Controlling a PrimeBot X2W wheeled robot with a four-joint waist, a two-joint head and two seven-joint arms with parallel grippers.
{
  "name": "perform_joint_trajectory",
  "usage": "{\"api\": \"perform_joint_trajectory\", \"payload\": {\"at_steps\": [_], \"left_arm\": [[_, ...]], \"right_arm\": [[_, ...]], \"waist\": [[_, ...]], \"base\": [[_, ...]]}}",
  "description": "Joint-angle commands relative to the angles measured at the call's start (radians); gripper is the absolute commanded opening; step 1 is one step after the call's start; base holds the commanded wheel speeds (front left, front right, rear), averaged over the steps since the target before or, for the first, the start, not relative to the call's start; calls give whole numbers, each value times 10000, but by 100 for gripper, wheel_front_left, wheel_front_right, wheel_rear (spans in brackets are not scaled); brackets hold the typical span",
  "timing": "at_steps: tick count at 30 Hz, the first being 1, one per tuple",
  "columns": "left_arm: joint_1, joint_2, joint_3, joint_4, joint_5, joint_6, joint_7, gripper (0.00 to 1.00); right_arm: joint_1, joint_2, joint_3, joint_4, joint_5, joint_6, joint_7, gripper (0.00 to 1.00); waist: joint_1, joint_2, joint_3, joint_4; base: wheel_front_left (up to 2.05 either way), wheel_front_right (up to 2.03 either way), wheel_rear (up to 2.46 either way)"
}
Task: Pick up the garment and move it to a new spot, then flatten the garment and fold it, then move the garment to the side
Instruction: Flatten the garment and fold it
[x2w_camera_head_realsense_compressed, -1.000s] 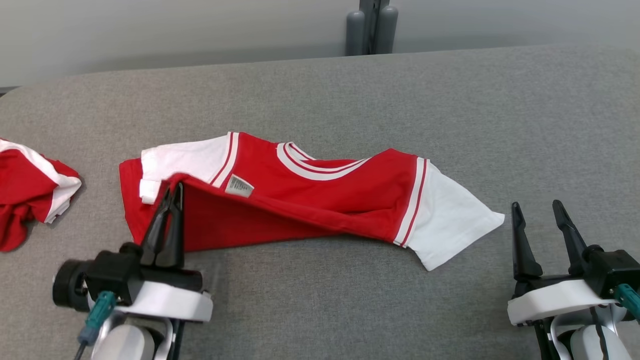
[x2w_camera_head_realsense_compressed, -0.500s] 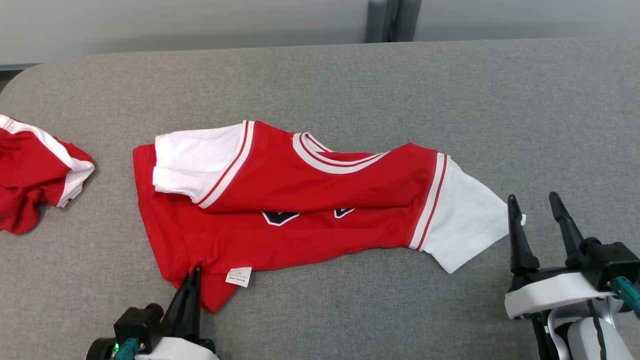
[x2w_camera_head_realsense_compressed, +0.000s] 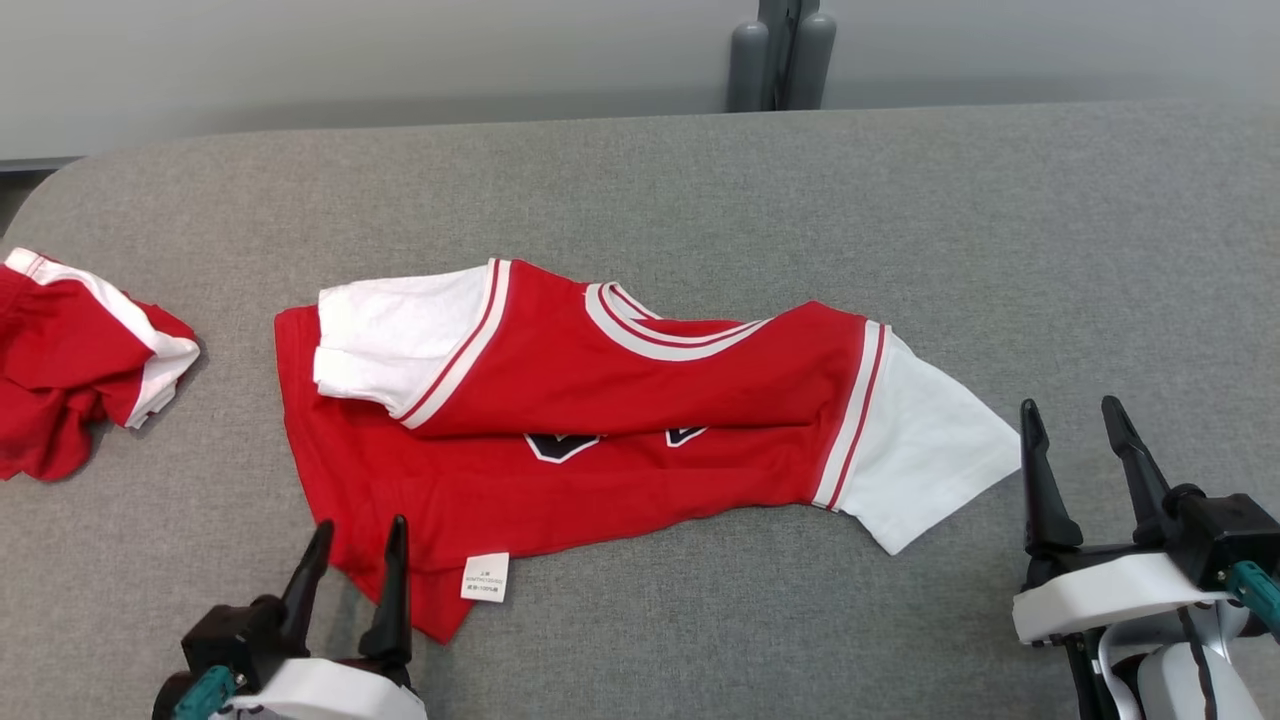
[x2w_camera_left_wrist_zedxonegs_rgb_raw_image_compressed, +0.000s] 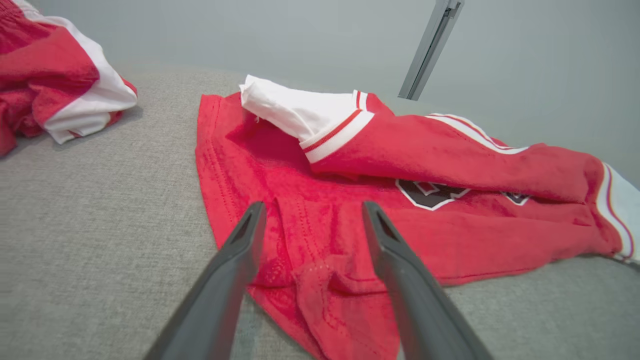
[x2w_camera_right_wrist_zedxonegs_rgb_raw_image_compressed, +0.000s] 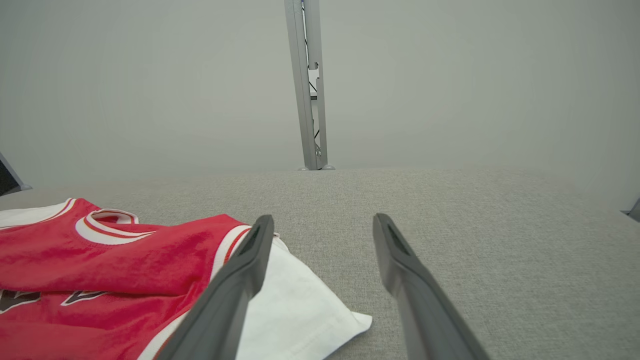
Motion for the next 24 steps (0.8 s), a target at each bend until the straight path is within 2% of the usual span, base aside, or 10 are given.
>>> {"api": "perform_joint_trajectory", "payload": {"at_steps": [1,8,15,24], "left_arm": [[-253,84,196,-202,-14,-64,-46,100],[-332,351,735,-696,455,470,-47,100],[243,532,636,-901,899,816,-37,100],[973,611,368,-983,1060,913,101,100]], "right_arm": [[89,-49,-15,31,21,1,-78,100],[255,-48,57,83,-70,1,-73,100],[612,-48,104,40,-148,1,83,100],[1193,-49,74,-237,-251,1,363,100]], "waist": [[0,-1,-124,-6],[0,-1,-578,-141],[0,-1,-1092,-344],[0,-1,-1622,-438]], "base": [[0,0,0],[0,0,0],[0,0,0],[0,0,0]]}}
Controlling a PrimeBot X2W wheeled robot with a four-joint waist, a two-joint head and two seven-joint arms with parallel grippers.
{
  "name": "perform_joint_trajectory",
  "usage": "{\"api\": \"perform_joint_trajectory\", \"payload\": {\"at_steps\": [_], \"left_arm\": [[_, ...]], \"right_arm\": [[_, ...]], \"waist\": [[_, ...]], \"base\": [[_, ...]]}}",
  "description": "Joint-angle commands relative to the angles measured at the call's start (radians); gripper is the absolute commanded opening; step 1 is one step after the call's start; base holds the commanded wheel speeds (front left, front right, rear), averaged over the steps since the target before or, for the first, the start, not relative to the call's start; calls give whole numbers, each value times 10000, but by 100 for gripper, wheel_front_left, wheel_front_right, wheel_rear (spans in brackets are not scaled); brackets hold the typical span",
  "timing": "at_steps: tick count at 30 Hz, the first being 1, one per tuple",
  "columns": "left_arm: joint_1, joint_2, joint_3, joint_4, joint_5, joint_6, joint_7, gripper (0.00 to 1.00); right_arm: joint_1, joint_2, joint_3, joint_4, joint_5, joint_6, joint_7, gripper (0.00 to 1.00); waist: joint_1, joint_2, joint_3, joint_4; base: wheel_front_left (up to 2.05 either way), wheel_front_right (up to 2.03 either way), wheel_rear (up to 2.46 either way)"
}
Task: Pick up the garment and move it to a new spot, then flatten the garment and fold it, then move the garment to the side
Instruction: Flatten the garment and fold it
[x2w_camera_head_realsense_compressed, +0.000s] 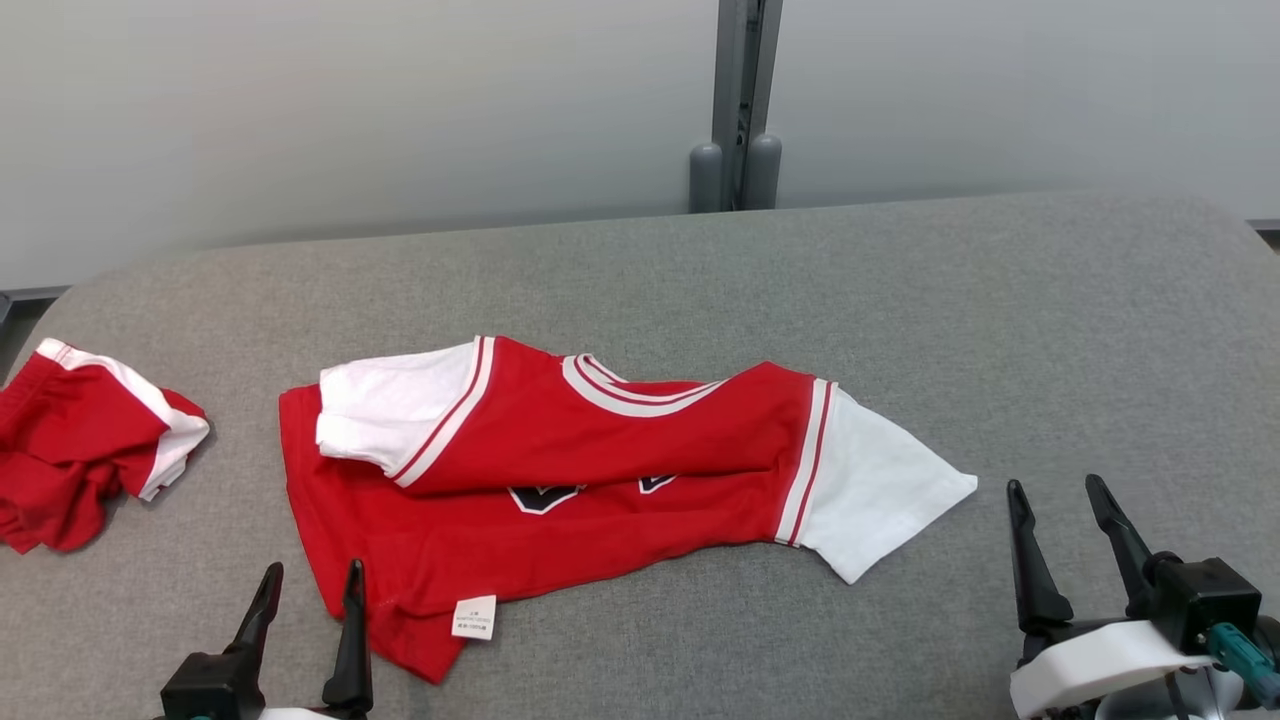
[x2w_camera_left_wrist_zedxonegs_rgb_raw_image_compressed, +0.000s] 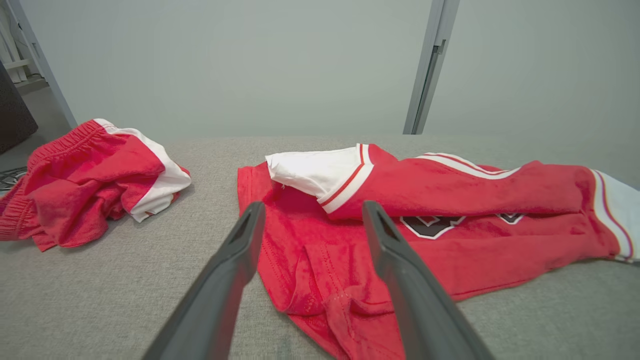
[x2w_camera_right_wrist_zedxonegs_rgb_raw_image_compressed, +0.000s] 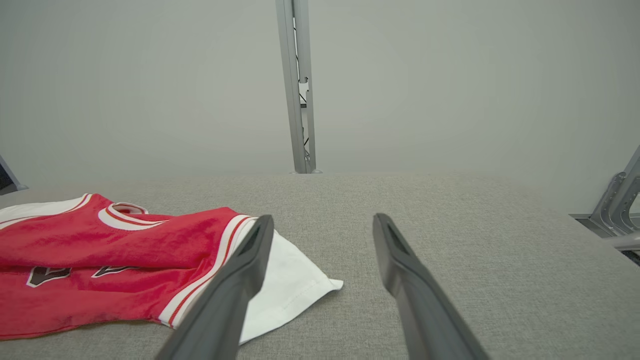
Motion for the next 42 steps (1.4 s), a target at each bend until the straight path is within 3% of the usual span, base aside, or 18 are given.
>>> {"api": "perform_joint_trajectory", "payload": {"at_steps": [1,18,27,42], "left_arm": [[84,63,1,-58,68,21,8,100],[-34,156,-64,-188,-124,107,101,100],[-204,-30,-610,385,-593,-458,1309,100],[-1512,-315,-1073,2077,-764,-1122,1071,100]], "right_arm": [[112,-48,-57,-115,-32,1,27,100],[250,-48,-68,-459,95,1,203,100],[10,-48,116,-422,170,1,194,100],[-419,-50,271,-238,114,1,131,100]], "waist": [[0,0,-68,6],[0,0,-16,129],[0,0,441,321],[0,0,1126,539]], "base": [[0,0,0],[0,0,0],[0,0,0],[0,0,0]]}}
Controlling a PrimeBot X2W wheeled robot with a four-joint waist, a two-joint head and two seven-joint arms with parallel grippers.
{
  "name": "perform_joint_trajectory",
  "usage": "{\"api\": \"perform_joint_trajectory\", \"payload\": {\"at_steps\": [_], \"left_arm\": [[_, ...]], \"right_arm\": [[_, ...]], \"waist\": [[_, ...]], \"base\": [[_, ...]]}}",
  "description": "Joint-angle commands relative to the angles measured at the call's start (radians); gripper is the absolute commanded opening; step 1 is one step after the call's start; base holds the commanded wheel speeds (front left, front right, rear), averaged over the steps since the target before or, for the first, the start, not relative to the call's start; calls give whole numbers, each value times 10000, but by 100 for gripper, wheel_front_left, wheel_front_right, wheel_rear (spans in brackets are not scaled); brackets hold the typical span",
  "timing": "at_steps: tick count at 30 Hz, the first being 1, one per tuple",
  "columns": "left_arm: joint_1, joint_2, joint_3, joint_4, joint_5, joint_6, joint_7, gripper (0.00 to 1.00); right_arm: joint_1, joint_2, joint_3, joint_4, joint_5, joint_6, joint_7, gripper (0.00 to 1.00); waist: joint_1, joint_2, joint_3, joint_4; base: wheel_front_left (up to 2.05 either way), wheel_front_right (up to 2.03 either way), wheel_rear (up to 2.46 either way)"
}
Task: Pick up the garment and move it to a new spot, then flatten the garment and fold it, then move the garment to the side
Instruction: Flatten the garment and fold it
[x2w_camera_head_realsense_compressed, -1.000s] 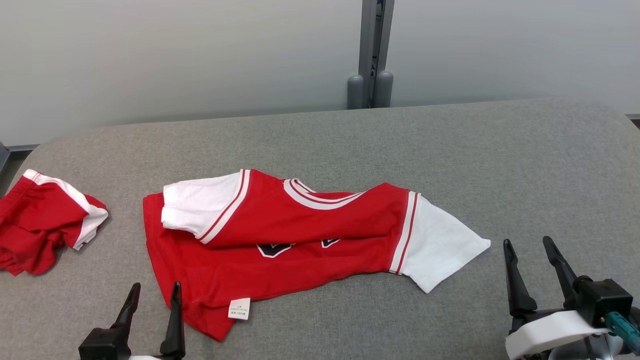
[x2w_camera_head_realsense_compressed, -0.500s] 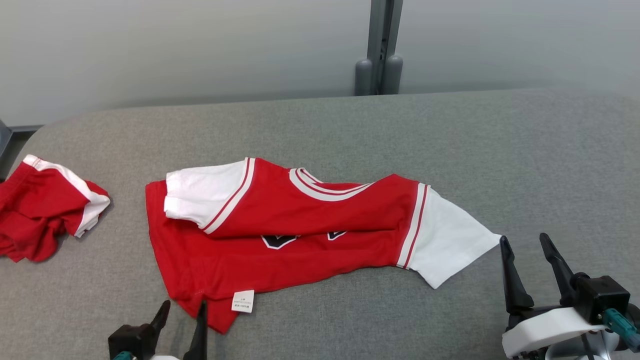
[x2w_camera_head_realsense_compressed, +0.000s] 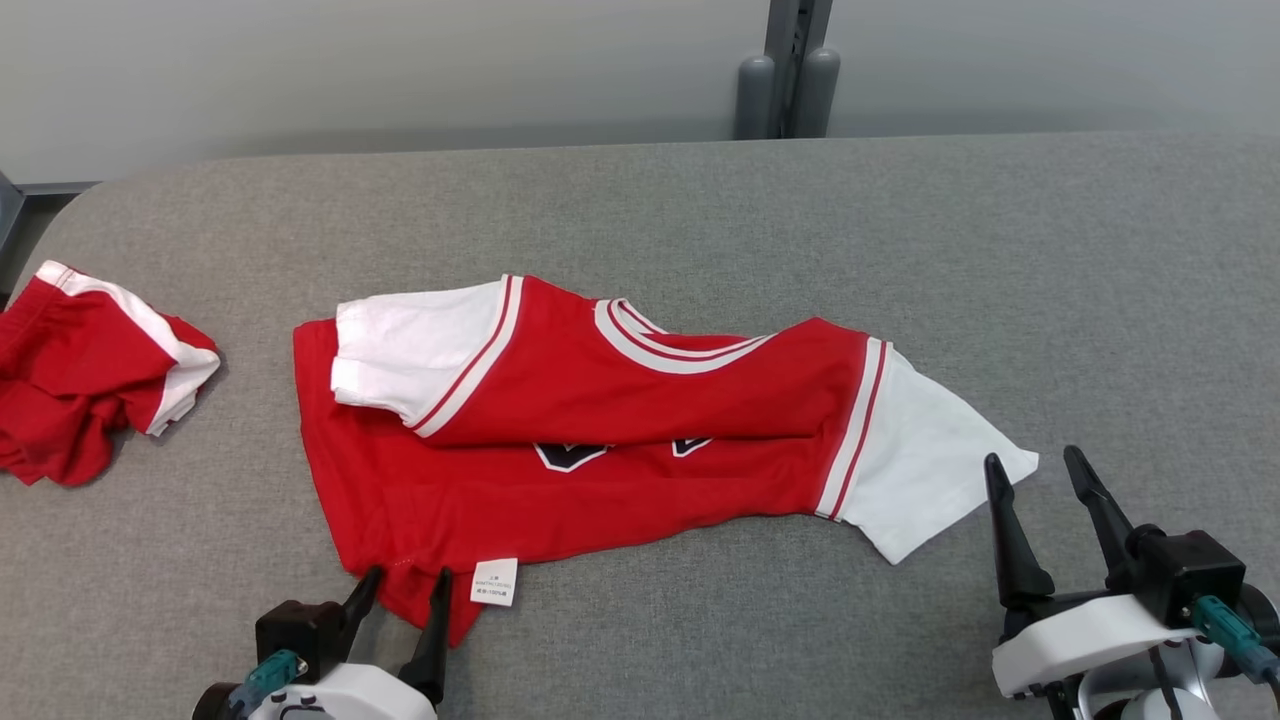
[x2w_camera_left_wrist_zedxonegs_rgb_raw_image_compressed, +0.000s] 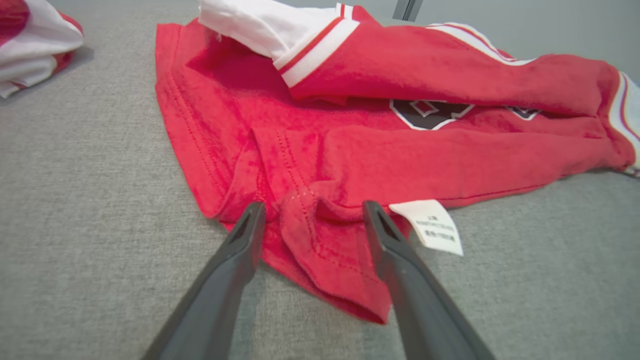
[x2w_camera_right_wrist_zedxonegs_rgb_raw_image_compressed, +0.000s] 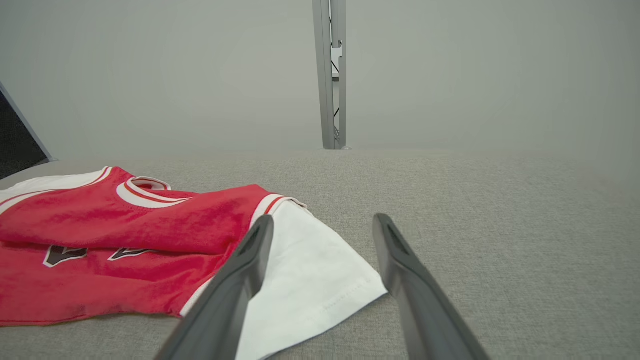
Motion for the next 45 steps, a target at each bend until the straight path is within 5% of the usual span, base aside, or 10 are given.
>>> {"api": "perform_joint_trajectory", "payload": {"at_steps": [1,3,5,7,16,33,34,35,40,45], "left_arm": [[-197,30,20,58,-23,-36,-67,100],[-286,31,-10,235,-31,-47,-78,94],[-405,50,-22,356,14,-58,-209,40],[-480,61,-18,421,43,-54,-345,0],[-663,207,-117,169,235,74,-591,0],[-1082,154,-497,-394,318,-39,-645,0],[-1083,158,-477,-444,326,-10,-705,0],[-1073,169,-447,-488,344,33,-759,0],[-680,340,-93,-1007,326,256,-1073,0],[-607,643,193,-2100,521,445,-1188,0]], "right_arm": [[-122,-50,-20,1,-17,1,-46,100],[-155,-50,-14,55,-27,1,-59,100],[-167,-50,-54,82,-33,1,-70,100],[-171,-50,-114,128,-35,1,-75,100],[-646,-70,-711,888,-19,1,-78,100],[-2573,-536,-209,5282,649,1,16,100],[-2602,-563,-128,5431,732,1,11,18],[-2603,-565,-81,5533,843,1,-34,0],[-2705,-696,91,5046,1461,-2,-441,0],[-2844,-956,-72,3117,1923,-1,-631,0]], "waist": [[0,0,21,-21],[0,0,53,-65],[0,0,85,-109],[0,0,119,-132],[0,0,430,23],[0,0,1157,531],[0,0,1157,529],[0,0,1151,524],[0,0,1021,251],[0,0,725,-75]], "base": [[0,0,0],[0,0,0],[0,0,0],[0,0,0],[0,0,0],[0,0,0],[0,0,0],[0,0,0],[0,0,0],[0,0,0]]}}
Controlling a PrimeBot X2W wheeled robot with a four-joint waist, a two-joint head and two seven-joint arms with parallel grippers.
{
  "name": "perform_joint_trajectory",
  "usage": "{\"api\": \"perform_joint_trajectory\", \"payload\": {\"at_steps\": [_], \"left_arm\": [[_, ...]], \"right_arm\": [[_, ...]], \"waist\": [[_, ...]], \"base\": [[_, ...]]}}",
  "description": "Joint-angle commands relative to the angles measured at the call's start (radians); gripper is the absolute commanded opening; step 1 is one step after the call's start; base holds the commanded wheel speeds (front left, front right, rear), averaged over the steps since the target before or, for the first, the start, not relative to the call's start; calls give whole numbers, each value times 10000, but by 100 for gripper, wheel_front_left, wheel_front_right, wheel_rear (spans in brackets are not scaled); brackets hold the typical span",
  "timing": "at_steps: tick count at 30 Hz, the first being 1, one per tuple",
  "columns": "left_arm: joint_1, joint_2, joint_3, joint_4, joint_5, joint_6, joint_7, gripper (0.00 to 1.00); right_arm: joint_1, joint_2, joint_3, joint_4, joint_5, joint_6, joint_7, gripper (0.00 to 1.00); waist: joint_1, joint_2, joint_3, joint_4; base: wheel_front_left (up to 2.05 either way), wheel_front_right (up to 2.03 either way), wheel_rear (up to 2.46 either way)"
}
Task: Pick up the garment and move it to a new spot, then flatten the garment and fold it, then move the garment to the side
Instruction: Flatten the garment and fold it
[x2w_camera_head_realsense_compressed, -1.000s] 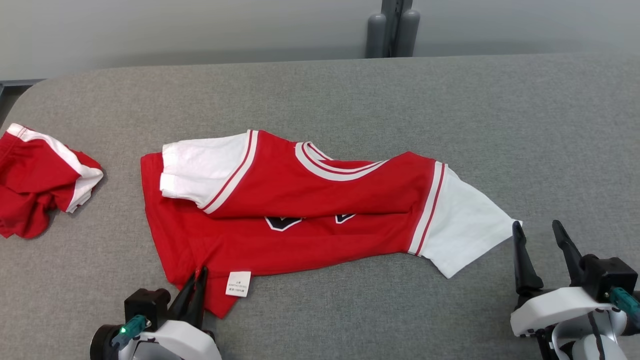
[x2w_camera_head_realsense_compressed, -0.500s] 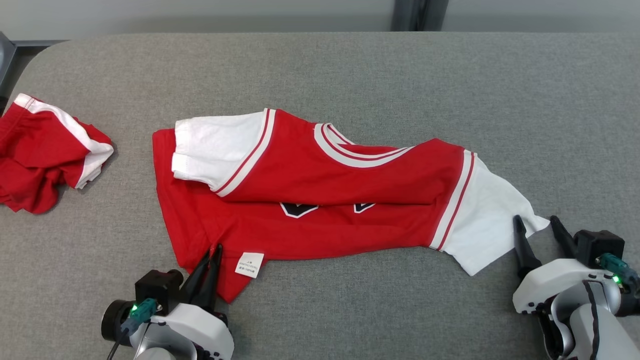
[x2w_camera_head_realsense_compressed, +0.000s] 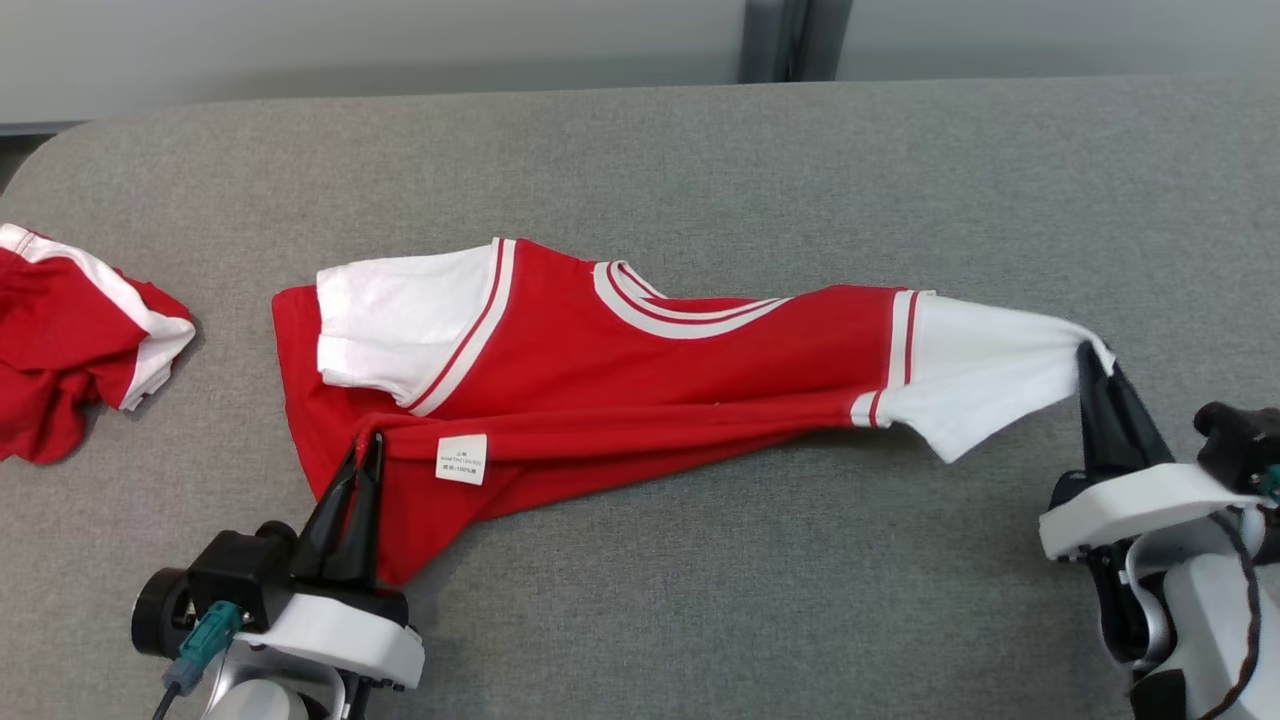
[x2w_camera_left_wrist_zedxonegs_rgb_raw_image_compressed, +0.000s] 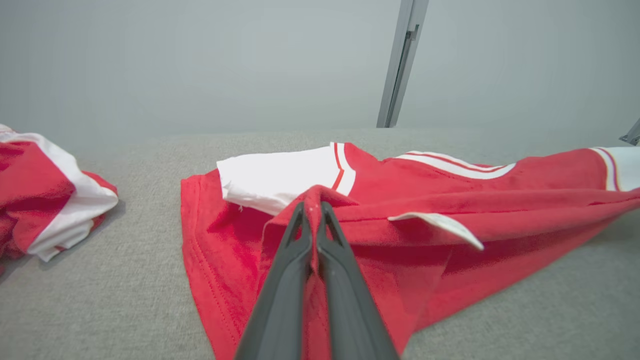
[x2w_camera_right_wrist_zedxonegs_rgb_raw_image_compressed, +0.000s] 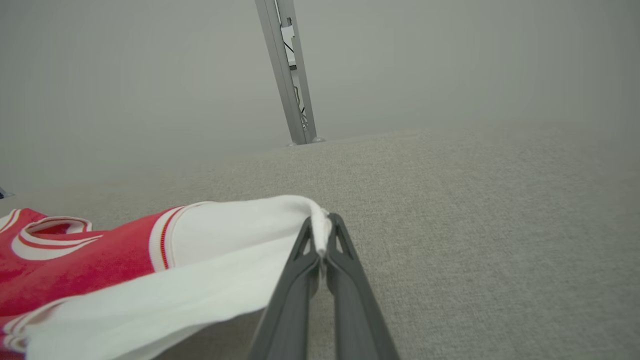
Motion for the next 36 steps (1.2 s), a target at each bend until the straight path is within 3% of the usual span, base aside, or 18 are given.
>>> {"api": "perform_joint_trajectory", "payload": {"at_steps": [1,7,21,27,31,36], "left_arm": [[-104,113,53,-251,89,75,-15,0],[-644,435,147,-1817,410,372,327,0],[-2628,754,289,-4955,990,724,1236,0],[-3224,686,265,-5223,754,609,1513,0],[-3835,641,212,-4930,517,368,1582,0],[-5605,551,83,-3828,124,-263,1746,0]], "right_arm": [[-34,-184,-95,-377,75,-2,-85,0],[-216,-311,-395,-2789,141,-2,59,0],[-655,245,-1402,-8474,-300,-1,1747,0],[-993,272,-1354,-8938,-226,-1,2217,0],[-1528,87,-1282,-8518,-57,-1,2295,0],[-3147,-455,-939,-7232,290,-1,2219,0]], "waist": [[0,0,-143,-117],[0,0,-419,-399],[0,0,-622,-1011],[0,0,-92,-1167],[0,0,325,-1230],[0,0,1106,-1282]], "base": [[0,0,0],[0,0,0],[0,0,0],[0,0,0],[0,0,0],[0,0,0]]}}
